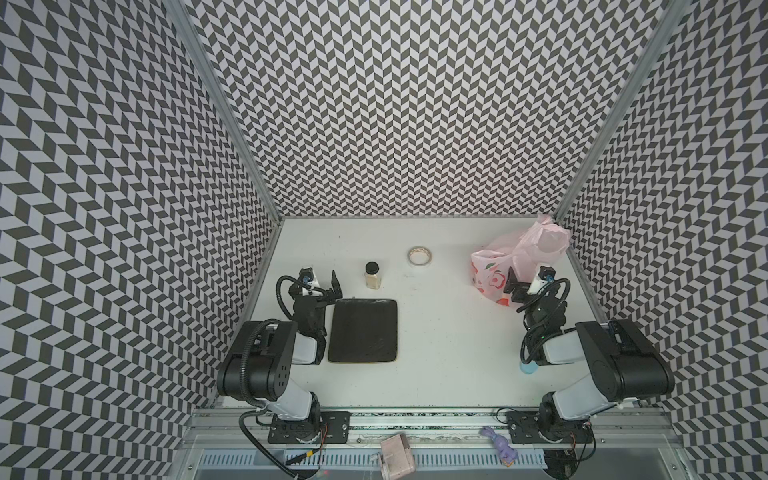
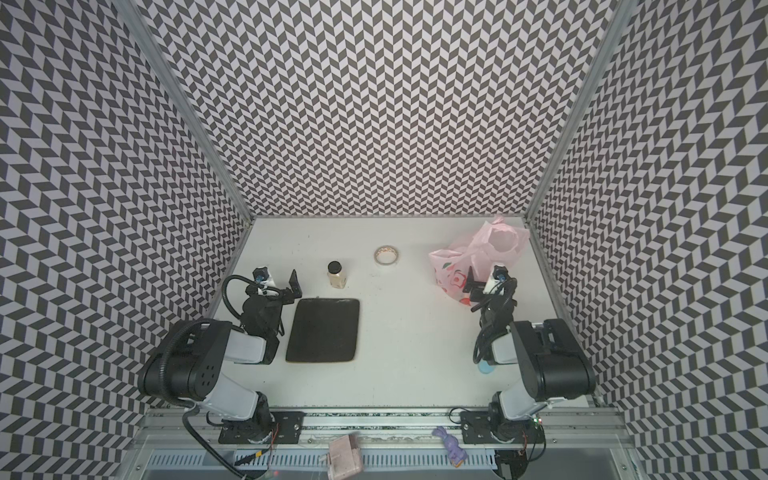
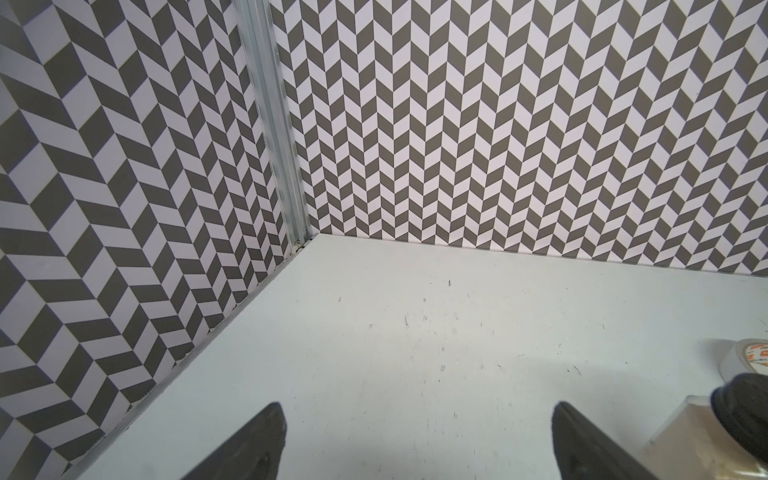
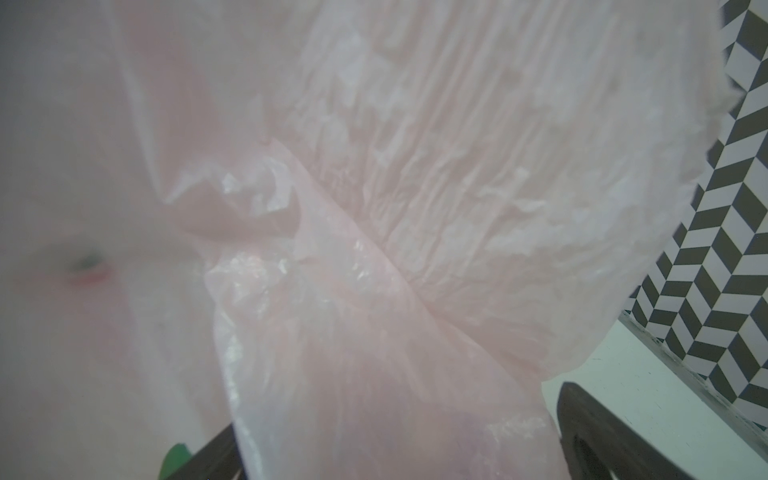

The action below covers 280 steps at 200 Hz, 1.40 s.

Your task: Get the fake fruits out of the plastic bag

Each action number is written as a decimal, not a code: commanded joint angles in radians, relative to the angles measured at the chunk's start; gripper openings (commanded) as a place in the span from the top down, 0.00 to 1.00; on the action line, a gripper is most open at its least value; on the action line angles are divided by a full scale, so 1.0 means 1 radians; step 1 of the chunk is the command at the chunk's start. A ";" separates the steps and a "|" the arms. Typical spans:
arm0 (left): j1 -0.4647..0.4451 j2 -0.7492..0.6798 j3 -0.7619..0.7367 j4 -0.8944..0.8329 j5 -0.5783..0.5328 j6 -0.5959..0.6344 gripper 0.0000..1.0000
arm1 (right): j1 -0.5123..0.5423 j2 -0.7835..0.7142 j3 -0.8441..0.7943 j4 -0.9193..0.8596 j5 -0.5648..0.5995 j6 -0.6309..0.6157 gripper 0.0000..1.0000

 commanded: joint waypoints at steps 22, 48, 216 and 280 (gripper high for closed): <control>0.007 -0.013 -0.008 0.015 0.011 0.007 0.00 | -0.002 0.009 -0.010 0.055 -0.009 -0.012 0.00; 0.007 -0.012 -0.008 0.016 0.010 0.007 0.00 | -0.003 0.010 -0.010 0.055 -0.009 -0.012 0.01; 0.017 -0.630 0.341 -0.931 0.210 -0.115 0.00 | -0.002 -0.962 0.186 -1.371 0.231 0.517 0.00; -0.272 -0.531 0.624 -1.038 0.408 -0.119 0.00 | -0.003 -0.942 0.617 -1.895 -0.019 0.626 0.03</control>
